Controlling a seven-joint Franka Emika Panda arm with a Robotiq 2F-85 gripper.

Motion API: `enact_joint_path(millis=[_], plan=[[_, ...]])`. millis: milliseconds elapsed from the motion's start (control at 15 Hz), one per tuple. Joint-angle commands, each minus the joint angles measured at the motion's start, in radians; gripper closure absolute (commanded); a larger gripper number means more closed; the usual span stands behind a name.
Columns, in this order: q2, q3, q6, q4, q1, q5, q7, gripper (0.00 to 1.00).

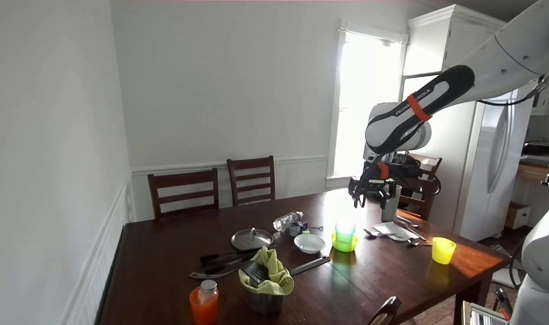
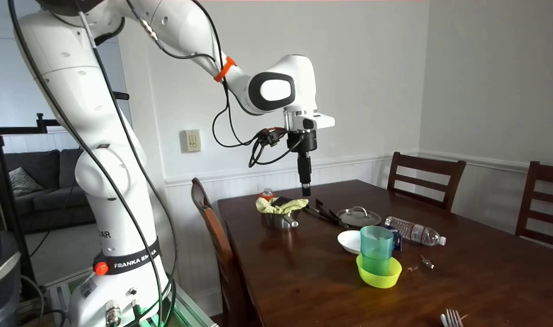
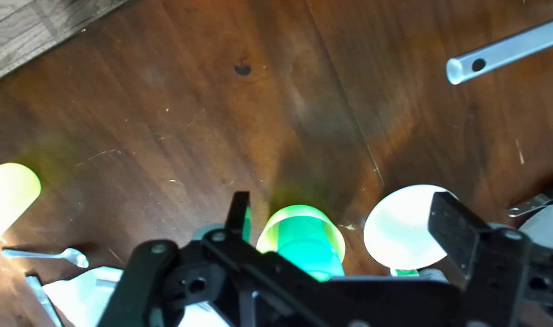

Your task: Take the blue cup out of the bowl then put the white plate onto it

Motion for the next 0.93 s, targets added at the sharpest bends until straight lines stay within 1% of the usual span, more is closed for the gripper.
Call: enact_joint_path(millis=[0,133,400,533,600,667,867], plan=[[0.119,-0.058,0.027,0.086,-0.018,-0.008,-0.057,0.0],[0.173,-0.093,0.038,0.127,-0.02,0.006,-0.082,0.0],[0.264,-0.151,0.037,0.204,-0.007,0.105,-0.184,0.0],[0.308,-0.165,0.033,0.24,-0.01,0.142,-0.218,0.0],[0.309,-0.165,0.017,0.248,-0.007,0.155,-0.217,0.0],[0.274,-0.163,0.029,0.208,-0.003,0.111,-0.185,0.0],[0.303,-0.166,0.029,0.232,-0.002,0.127,-0.194,0.0]])
